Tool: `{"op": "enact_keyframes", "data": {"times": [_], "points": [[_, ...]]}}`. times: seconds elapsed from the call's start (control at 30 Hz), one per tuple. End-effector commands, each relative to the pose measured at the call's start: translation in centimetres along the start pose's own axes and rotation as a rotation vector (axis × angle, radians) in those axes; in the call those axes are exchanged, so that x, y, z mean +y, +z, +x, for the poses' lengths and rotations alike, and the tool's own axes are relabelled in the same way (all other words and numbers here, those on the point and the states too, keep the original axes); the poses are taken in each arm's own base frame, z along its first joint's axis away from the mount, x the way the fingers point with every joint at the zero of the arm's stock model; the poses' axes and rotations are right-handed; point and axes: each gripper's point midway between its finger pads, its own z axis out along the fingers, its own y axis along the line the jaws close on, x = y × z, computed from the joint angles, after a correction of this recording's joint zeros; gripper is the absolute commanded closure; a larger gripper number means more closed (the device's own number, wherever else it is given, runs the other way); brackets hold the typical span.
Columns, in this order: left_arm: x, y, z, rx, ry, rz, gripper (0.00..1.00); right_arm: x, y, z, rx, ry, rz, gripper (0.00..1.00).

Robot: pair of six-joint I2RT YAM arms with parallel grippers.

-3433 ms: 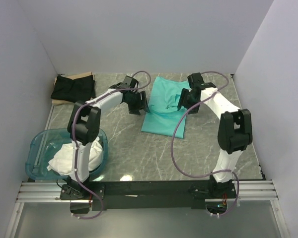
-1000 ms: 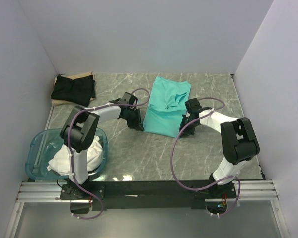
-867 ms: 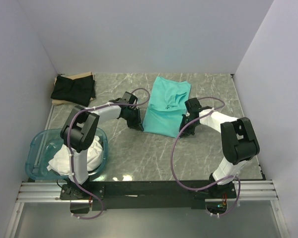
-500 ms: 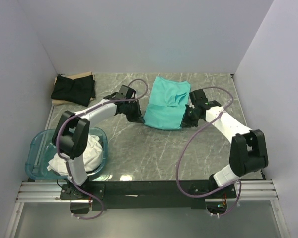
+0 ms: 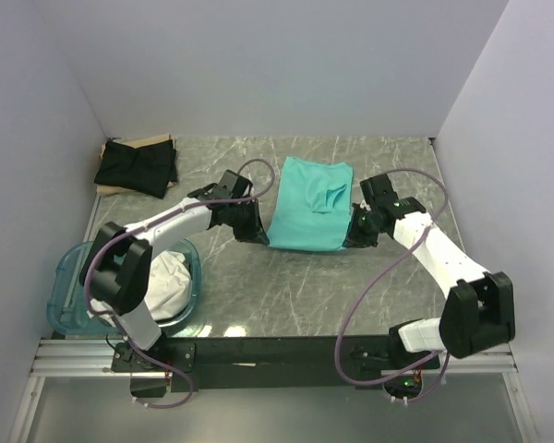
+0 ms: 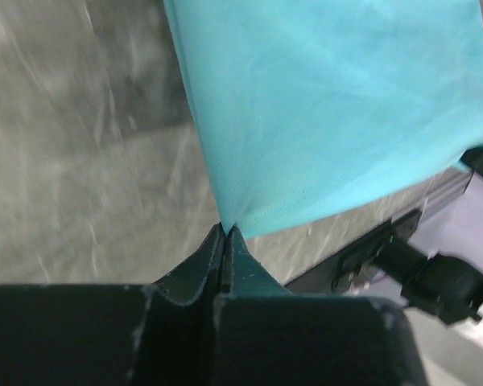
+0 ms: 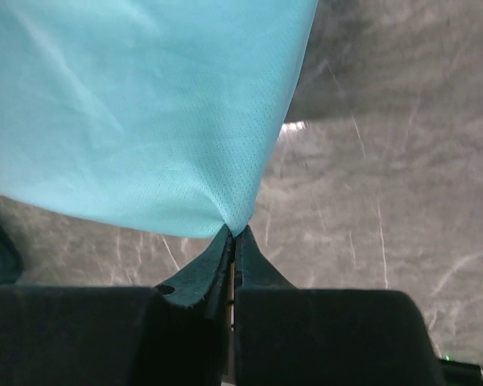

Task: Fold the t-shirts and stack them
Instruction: Fold the tshirt

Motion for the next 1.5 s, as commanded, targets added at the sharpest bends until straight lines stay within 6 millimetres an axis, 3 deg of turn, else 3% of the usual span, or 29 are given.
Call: {"op": "enact_keyframes", "data": {"times": [0.0,0.27,0.43,0.67,0.83,0.97,1.2,1.47], "points": [[-1.2,-2.8,2.2,0.004,0.036,0.018,1.00,-0.7,-1.9,1.9,0.008,-0.029,0.007,1.00],[-0.4,-6.1,6.4,0.038,0.049,-0.008,1.00,-1.2,-4.4,6.2,0.049,-0.051,0.003,1.00],[-1.4,-8.9,8.5,0.031,0.039,0.029,1.00,-1.3,-6.2,8.7,0.070,-0.032,-0.008,1.00],[-1.7,-11.2,13.4,0.103,-0.003,0.060,1.00,-1.2,-8.9,12.4,0.128,0.004,-0.039,1.00],[-2.8,-13.0,15.2,0.125,-0.029,0.100,1.00,-1.2,-10.8,14.8,0.169,0.016,-0.047,1.00],[-3.5,-13.8,15.3,0.130,-0.037,0.121,1.00,-0.4,-13.0,13.9,0.108,0.066,-0.088,1.00],[-3.2,-12.2,13.9,0.143,0.017,0.036,1.00,-0.4,-12.1,11.6,0.015,0.088,-0.041,1.00],[-3.6,-10.9,10.3,0.133,0.040,0.014,1.00,0.1,-11.8,8.1,-0.071,0.063,0.018,1.00]]}}
